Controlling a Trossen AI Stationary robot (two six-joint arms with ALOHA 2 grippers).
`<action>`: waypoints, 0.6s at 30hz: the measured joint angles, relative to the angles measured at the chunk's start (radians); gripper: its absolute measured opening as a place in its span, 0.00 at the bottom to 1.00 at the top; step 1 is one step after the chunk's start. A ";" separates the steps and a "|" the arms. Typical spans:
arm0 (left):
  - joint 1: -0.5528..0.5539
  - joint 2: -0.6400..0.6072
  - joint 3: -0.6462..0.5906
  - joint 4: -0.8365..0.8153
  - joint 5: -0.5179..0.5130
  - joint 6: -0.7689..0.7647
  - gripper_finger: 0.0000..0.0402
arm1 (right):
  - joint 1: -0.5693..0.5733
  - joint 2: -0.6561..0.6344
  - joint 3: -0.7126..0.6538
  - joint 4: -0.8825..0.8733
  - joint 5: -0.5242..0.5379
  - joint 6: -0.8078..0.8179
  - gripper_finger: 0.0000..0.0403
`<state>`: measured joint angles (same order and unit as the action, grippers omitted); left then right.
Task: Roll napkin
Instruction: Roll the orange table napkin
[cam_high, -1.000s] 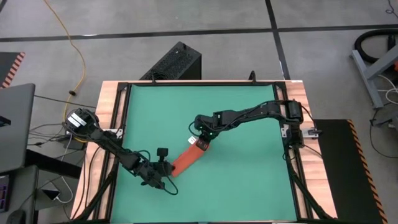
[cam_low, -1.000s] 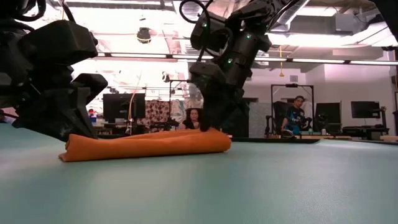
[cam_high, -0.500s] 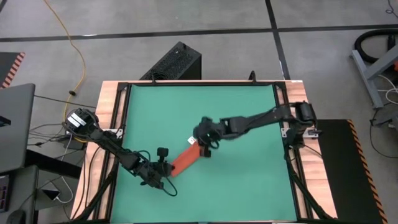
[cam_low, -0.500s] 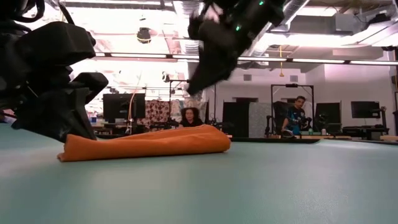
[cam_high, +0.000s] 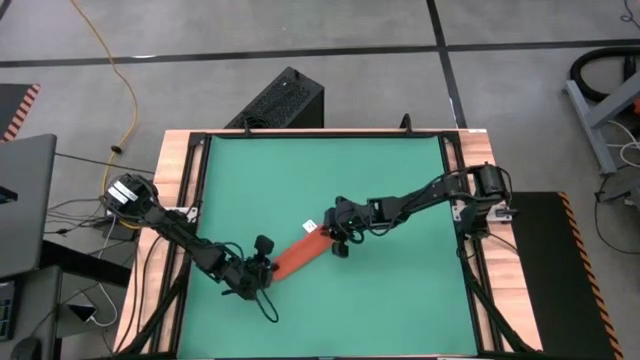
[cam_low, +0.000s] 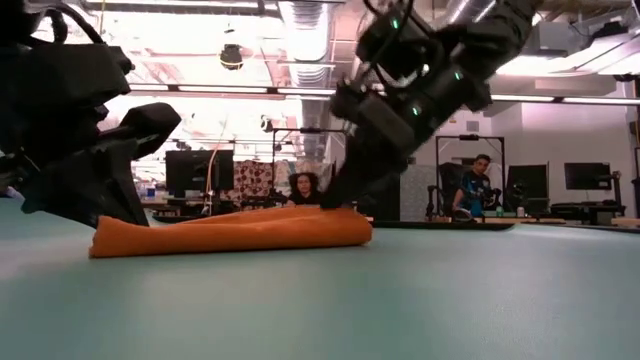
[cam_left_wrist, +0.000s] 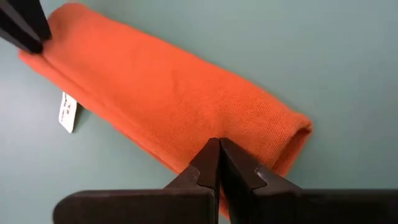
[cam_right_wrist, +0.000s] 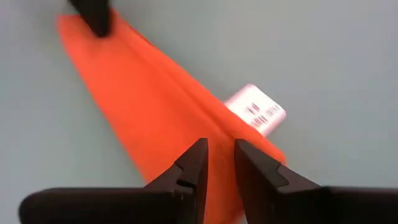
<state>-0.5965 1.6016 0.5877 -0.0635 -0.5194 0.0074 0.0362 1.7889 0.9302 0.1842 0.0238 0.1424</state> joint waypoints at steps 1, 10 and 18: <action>0.004 0.000 0.000 0.000 0.002 0.016 0.00 | -0.001 0.000 -0.020 0.018 0.001 0.008 0.24; 0.073 0.001 -0.002 -0.006 0.005 0.234 0.00 | 0.002 0.000 -0.105 0.077 0.048 0.068 0.21; 0.177 0.002 -0.003 -0.077 -0.063 0.508 0.00 | 0.001 0.000 -0.108 0.073 0.149 0.172 0.19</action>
<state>-0.4197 1.6035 0.5851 -0.1408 -0.5827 0.5159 0.0373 1.7885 0.8223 0.2573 0.1730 0.3148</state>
